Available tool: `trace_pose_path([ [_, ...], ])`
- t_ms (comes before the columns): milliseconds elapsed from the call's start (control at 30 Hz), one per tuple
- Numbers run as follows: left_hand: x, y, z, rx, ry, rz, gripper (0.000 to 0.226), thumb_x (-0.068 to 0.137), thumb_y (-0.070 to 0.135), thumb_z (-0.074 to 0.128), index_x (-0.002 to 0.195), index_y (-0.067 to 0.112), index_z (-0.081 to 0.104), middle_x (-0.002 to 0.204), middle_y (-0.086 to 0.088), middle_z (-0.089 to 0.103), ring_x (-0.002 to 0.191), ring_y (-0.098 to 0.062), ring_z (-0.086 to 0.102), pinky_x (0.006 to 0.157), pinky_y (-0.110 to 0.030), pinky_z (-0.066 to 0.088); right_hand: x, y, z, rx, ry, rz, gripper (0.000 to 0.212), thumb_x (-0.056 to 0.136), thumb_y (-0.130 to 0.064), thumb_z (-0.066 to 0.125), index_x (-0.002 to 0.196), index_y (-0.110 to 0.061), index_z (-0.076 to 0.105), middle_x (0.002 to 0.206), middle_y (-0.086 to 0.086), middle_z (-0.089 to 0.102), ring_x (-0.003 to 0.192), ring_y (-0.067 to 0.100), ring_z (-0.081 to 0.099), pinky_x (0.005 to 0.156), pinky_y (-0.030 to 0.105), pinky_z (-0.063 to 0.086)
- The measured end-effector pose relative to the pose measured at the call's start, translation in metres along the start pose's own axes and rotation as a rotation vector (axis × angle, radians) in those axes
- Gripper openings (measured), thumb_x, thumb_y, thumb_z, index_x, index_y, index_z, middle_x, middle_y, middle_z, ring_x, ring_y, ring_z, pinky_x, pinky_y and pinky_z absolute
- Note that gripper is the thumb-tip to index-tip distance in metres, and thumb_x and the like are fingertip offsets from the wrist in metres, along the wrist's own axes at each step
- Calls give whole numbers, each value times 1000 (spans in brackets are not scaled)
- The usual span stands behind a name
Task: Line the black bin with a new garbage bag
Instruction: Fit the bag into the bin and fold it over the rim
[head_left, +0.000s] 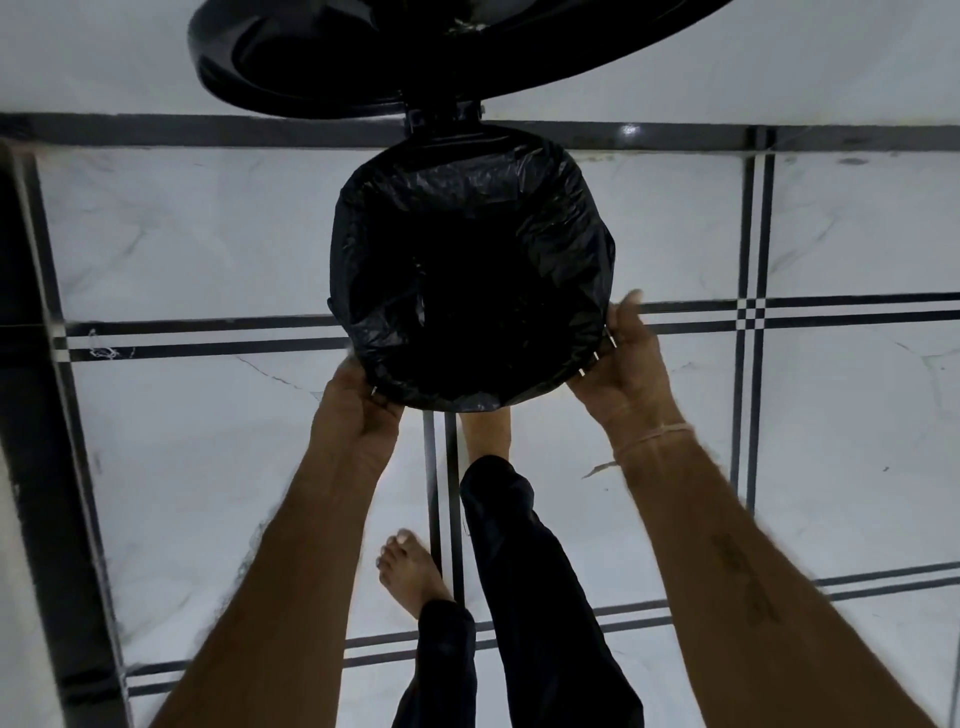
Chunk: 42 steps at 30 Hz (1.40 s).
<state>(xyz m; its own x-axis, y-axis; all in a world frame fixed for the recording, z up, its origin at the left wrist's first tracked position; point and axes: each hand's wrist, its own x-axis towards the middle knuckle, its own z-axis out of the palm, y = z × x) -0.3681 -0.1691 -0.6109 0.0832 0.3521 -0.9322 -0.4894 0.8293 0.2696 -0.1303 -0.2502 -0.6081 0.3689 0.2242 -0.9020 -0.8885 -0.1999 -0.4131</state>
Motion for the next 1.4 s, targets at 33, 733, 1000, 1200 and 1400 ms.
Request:
trace_pose_path([
  [33, -2, 3, 2, 20, -12, 31, 25, 103, 33, 57, 107, 13, 71, 102, -4, 78, 98, -19, 76, 84, -35, 63, 4, -6, 1, -20, -2, 7, 35, 97, -46, 64, 106, -13, 73, 113, 6, 75, 110, 28, 71, 92, 47, 60],
  [733, 11, 42, 25, 423, 300, 375, 1, 99, 21, 65, 100, 21, 66, 105, 1, 70, 97, -16, 65, 77, -25, 53, 14, -47, 38, -444, 143, -264, 13, 101, -18, 58, 93, -9, 62, 72, -4, 65, 67, 15, 55, 57, 29, 49],
  [1000, 33, 66, 48, 451, 73, 305, 23, 96, 44, 67, 88, 23, 68, 86, 10, 67, 82, -8, 62, 76, -28, 53, 32, -67, 81, -476, 46, -227, 27, 97, -30, 69, 83, -7, 66, 80, 8, 62, 80, 25, 59, 81, 39, 58],
  [1200, 40, 88, 45, 496, -16, 92, 29, 95, 50, 65, 101, 24, 75, 99, 6, 73, 99, -18, 67, 77, -35, 56, 34, -82, 87, -665, -33, -151, 32, 103, -34, 59, 86, -8, 68, 79, 5, 66, 74, 19, 66, 82, 40, 61],
  [1400, 46, 112, 83, 581, -97, 52, 37, 88, 53, 71, 108, 23, 78, 113, 5, 74, 109, -20, 71, 94, -45, 57, 39, -100, 118, -763, -194, -202, 31, 95, -39, 70, 98, -8, 76, 91, 2, 77, 83, 15, 75, 63, 26, 62],
])
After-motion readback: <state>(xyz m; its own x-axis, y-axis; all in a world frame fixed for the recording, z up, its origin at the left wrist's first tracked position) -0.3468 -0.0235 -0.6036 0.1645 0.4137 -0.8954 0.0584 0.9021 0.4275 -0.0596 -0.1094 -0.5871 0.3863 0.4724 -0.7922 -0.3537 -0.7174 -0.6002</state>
